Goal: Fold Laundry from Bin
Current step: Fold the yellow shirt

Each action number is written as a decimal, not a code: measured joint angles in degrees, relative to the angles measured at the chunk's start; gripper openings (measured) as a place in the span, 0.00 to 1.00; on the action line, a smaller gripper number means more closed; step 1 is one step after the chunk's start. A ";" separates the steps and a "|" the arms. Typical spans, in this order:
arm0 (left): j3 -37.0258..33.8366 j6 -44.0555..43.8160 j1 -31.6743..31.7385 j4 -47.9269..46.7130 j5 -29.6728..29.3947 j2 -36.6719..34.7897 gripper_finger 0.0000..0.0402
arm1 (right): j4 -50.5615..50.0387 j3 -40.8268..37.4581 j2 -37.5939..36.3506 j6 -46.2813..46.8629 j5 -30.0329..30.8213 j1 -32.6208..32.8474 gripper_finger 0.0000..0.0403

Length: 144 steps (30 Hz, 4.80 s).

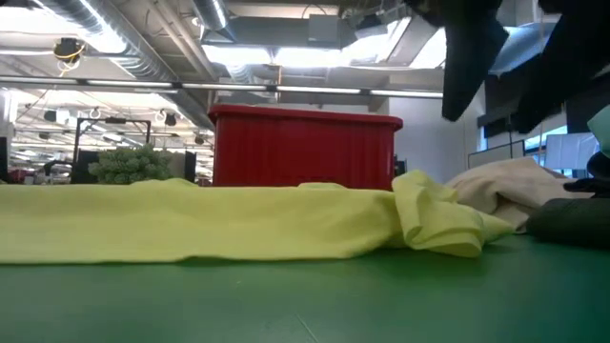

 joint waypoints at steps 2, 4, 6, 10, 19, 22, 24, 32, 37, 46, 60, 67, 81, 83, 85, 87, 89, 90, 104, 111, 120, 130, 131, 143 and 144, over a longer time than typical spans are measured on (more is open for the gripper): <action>-0.76 -0.30 -0.58 2.78 0.07 0.00 0.30 | 0.00 -0.82 0.00 -0.02 0.07 -0.09 0.49; -1.63 -0.30 -1.05 4.82 0.24 0.00 0.30 | 1.46 -1.92 0.00 -0.08 0.01 -0.18 0.49; -2.85 -0.76 -1.34 6.15 0.31 -0.02 0.30 | 3.98 -3.40 -0.04 -1.10 -0.09 -0.66 0.49; -5.86 -4.62 -1.27 8.77 0.46 0.00 0.30 | 7.30 -5.39 -0.07 -1.48 -1.82 -1.29 0.49; -10.32 -7.24 -0.60 15.71 3.73 -0.01 0.30 | 13.29 -10.05 -0.09 -3.01 -3.54 -2.91 0.49; -12.20 -8.25 -0.09 17.13 5.53 -0.01 0.30 | 15.11 -11.29 -0.08 -3.06 -4.25 -3.84 0.49; -13.25 -9.31 0.04 17.09 5.99 0.00 0.30 | 15.65 -12.33 -0.09 -3.21 -4.36 -4.45 0.49; -16.84 -11.53 0.45 18.66 6.38 -0.11 0.30 | 17.25 -13.93 -0.09 -3.09 -3.44 -5.55 0.48; -18.91 -12.51 0.47 22.66 6.74 -0.38 0.30 | 18.30 -13.93 -0.09 -3.03 -2.54 -5.42 0.38; -19.14 -12.03 0.49 24.79 6.75 -0.22 0.28 | 18.14 -13.70 -0.09 -2.40 -2.91 -5.42 0.02; -19.41 -7.92 -2.99 28.61 13.90 -5.57 0.01 | 18.10 -9.50 -7.83 7.13 -3.97 -4.55 0.01; -19.36 -10.59 -5.50 31.64 12.95 -11.09 0.00 | 18.39 -9.48 -12.56 14.62 -9.30 -3.48 0.00; -19.30 -16.71 -5.93 41.07 18.54 -12.17 0.01 | 21.56 -10.48 -12.63 24.76 -32.32 5.92 0.00; -19.30 -19.83 -5.88 41.07 17.28 -12.17 0.03 | 23.77 -10.50 -12.63 27.52 -32.76 6.48 0.02; -19.30 -21.23 -5.48 41.09 17.16 -12.20 0.06 | 25.61 -10.50 -12.63 28.57 -32.99 6.46 0.04; -19.30 -21.35 -5.17 41.07 17.75 -12.22 0.09 | 26.56 -10.50 -12.63 28.68 -32.89 6.37 0.08; -19.28 -21.37 -4.85 41.09 18.68 -12.24 0.12 | 26.74 -10.50 -12.63 28.70 -32.80 6.23 0.13; -19.28 -21.37 -4.69 41.09 19.02 -12.24 0.14 | 26.77 -10.50 -12.63 28.70 -32.60 6.21 0.15; -19.16 -9.71 3.30 32.38 14.04 -12.28 0.17 | 13.66 -10.50 -12.63 22.26 -10.38 1.84 0.40; -19.17 3.47 11.93 18.44 -3.18 -12.28 0.16 | 12.52 -15.58 -12.54 17.09 -3.74 -8.52 0.30; -23.25 19.68 29.27 18.67 -4.38 -12.28 0.16 | 33.16 -28.28 -11.43 7.24 -12.39 -22.95 0.02; -30.77 25.78 44.93 35.32 -4.82 -12.31 0.16 | 38.24 -30.85 -9.28 5.73 -16.31 -29.10 0.01; -30.76 26.04 45.53 35.89 -4.80 -12.37 0.16 | 40.15 -30.78 -8.69 5.25 -16.39 -29.05 0.01; -30.71 21.67 47.66 25.68 -10.04 -12.35 0.16 | 33.34 -30.35 -4.99 10.79 -14.77 -28.96 0.01; -30.71 20.55 47.64 23.68 -10.20 -12.35 0.16 | 31.91 -30.35 -5.14 11.40 -14.73 -28.96 0.01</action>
